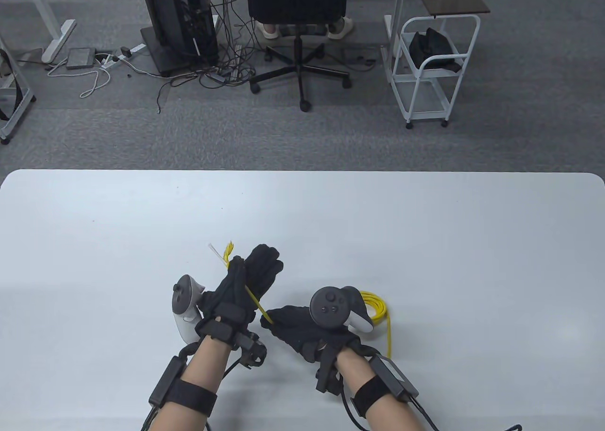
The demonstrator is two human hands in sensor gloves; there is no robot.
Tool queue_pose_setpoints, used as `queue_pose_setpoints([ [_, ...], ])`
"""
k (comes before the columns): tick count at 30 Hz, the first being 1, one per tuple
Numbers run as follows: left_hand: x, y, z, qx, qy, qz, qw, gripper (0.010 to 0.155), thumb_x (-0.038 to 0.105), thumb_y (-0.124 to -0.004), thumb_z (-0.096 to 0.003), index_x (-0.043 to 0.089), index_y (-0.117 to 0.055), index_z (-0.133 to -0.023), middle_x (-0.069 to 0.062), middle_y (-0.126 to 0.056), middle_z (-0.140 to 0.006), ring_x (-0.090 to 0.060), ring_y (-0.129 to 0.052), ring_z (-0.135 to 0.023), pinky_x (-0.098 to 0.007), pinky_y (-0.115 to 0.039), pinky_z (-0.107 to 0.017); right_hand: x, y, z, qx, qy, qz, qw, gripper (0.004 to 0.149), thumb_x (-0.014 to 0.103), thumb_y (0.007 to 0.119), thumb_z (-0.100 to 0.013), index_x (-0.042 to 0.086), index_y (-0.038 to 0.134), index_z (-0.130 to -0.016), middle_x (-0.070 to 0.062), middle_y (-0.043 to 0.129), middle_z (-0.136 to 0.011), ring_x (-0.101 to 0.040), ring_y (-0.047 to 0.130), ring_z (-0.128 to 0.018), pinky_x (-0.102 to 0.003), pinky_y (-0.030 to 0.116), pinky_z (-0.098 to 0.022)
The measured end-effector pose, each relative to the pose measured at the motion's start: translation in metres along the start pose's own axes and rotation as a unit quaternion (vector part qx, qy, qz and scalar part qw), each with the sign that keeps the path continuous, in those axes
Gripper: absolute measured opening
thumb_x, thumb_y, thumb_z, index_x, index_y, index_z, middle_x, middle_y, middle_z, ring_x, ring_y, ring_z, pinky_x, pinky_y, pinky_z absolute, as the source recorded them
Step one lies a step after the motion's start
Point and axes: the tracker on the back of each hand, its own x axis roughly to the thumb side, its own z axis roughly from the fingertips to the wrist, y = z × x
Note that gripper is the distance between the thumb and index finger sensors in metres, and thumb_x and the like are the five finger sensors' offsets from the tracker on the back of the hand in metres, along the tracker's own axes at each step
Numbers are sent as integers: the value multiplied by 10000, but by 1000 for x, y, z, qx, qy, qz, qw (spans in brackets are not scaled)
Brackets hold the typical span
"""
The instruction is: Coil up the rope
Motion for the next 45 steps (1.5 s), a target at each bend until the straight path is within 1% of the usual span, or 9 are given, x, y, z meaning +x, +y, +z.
queue_pose_setpoints([
  [7, -4, -24, -6, -107, 24, -4, 994, 620, 576, -482, -602, 251, -898, -927, -89, -980, -955, -305, -1024, -757, -432, -795, -603, -15, -10, 4, -13, 39, 10, 999, 409, 341, 669, -603, 186, 687, -981, -145, 798, -908, -413, 840, -744, -739, 515, -650],
  [12, -15, -34, -10, -220, 102, -42, 969, 654, 566, -450, -614, 218, -907, -926, -125, -1001, -922, -324, -1040, -721, -441, -805, -581, -27, -23, 11, -39, 62, 12, 997, 407, 356, 681, -598, 193, 698, -970, -146, 790, -922, -429, 821, -775, -749, 502, -650],
  [16, -23, -33, -10, -254, 145, -88, 952, 679, 551, -432, -617, 184, -910, -930, -159, -1004, -913, -342, -1039, -711, -445, -800, -578, -31, -31, 14, -48, 72, 26, 996, 404, 358, 702, -591, 194, 702, -960, -141, 789, -926, -437, 803, -806, -758, 488, -652],
  [25, -33, -31, -14, -278, 192, -119, 934, 687, 542, -418, -617, 178, -903, -939, -156, -992, -926, -358, -1021, -739, -455, -779, -599, -32, -40, 16, -63, 76, 33, 995, 404, 359, 718, -583, 182, 700, -945, -136, 777, -938, -449, 778, -838, -770, 464, -655],
  [32, -35, -31, -10, -285, 218, -178, 916, 702, 538, -408, -617, 156, -875, -976, -186, -951, -976, -381, -990, -783, -463, -751, -626, -27, -53, 23, -113, 75, 6, 991, 405, 370, 717, -584, 176, 698, -940, -132, 777, -935, -449, 778, -837, -766, 466, -655],
  [36, -39, -30, -8, -248, 226, -185, 924, 703, 527, -392, -617, 137, -799, -1036, -218, -860, -1049, -413, -921, -854, -483, -699, -662, -19, -55, 22, -126, 59, 2, 990, 407, 383, 697, -592, 175, 682, -941, -136, 760, -949, -453, 765, -848, -766, 467, -654],
  [39, -38, -23, -6, -188, 213, -215, 934, 717, 522, -372, -614, 110, -719, -1086, -243, -808, -1079, -439, -883, -883, -498, -674, -674, -10, -54, 19, -146, 39, -15, 988, 405, 382, 670, -600, 158, 661, -937, -169, 678, -1009, -485, 702, -888, -772, 451, -654],
  [41, -37, -19, -6, -175, 204, -222, 937, 720, 526, -352, -613, 112, -662, -1114, -242, -769, -1106, -442, -860, -906, -499, -661, -684, -4, -51, 18, -146, 28, -4, 989, 403, 376, 656, -604, 165, 648, -948, -179, 622, -1048, -500, 660, -915, -775, 437, -656],
  [45, -34, -16, -4, -141, 190, -179, 955, 719, 526, -339, -612, 105, -564, -1150, -257, -662, -1162, -464, -777, -967, -511, -604, -715, 8, -45, 14, -144, 3, 14, 990, 419, 362, 631, -610, 147, 640, -969, -193, 494, -1112, -534, 548, -970, -786, 400, -658],
])
